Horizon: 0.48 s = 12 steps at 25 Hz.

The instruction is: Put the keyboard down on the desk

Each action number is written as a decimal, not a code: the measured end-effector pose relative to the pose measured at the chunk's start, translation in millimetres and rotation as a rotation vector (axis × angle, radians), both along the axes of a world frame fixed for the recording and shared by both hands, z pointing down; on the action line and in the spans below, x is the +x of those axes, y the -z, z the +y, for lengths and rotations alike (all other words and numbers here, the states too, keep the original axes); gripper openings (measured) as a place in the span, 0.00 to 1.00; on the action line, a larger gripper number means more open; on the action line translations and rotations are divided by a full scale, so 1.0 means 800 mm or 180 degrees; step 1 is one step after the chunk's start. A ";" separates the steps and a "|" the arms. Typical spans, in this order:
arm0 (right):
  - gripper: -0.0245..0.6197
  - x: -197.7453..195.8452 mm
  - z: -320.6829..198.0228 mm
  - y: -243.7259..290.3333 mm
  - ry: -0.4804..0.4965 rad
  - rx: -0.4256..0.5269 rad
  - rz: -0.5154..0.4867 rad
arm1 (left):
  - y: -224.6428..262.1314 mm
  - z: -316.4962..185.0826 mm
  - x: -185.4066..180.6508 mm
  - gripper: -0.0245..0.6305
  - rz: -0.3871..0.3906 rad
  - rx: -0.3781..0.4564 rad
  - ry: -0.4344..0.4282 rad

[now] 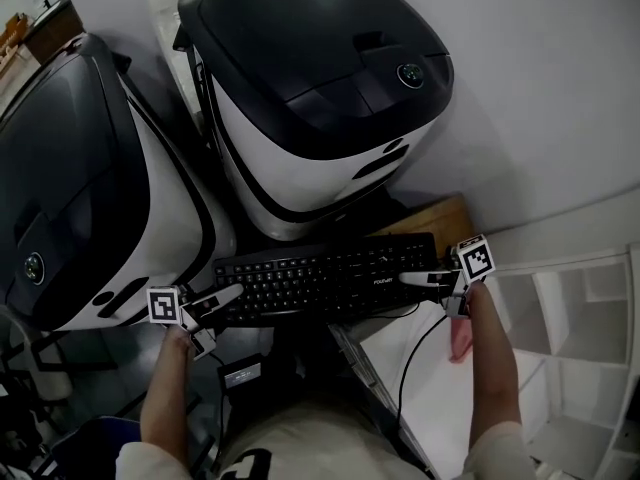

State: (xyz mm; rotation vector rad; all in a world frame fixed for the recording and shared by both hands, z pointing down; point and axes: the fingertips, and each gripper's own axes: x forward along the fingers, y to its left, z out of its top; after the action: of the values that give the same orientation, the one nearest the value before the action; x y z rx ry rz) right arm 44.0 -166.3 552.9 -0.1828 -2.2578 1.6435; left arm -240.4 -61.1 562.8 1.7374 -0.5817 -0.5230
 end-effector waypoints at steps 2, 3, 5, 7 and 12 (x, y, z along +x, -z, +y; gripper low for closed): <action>0.29 0.001 0.005 0.003 -0.0058 -0.0023 0.0008 | 0.000 -0.006 -0.001 0.19 -0.0092 -0.0043 0.0040; 0.27 0.002 0.007 0.005 -0.0090 -0.0036 0.0010 | 0.000 -0.008 -0.001 0.19 -0.0118 -0.0068 0.0057; 0.26 0.004 0.011 0.007 -0.0148 -0.0047 0.0008 | 0.000 -0.010 -0.002 0.19 -0.0136 -0.0131 0.0085; 0.26 0.002 0.015 0.012 -0.0174 -0.0016 -0.0015 | -0.002 -0.013 -0.001 0.19 -0.0166 -0.0169 0.0098; 0.25 0.005 0.022 0.016 -0.0308 -0.0006 0.0019 | -0.001 -0.020 -0.001 0.21 -0.0171 -0.0217 0.0114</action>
State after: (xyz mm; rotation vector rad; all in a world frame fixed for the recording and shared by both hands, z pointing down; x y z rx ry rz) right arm 47.8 -148.4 540.0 -0.0698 -2.2938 1.6917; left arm -240.8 -77.3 563.7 1.6834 -0.6625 -0.4772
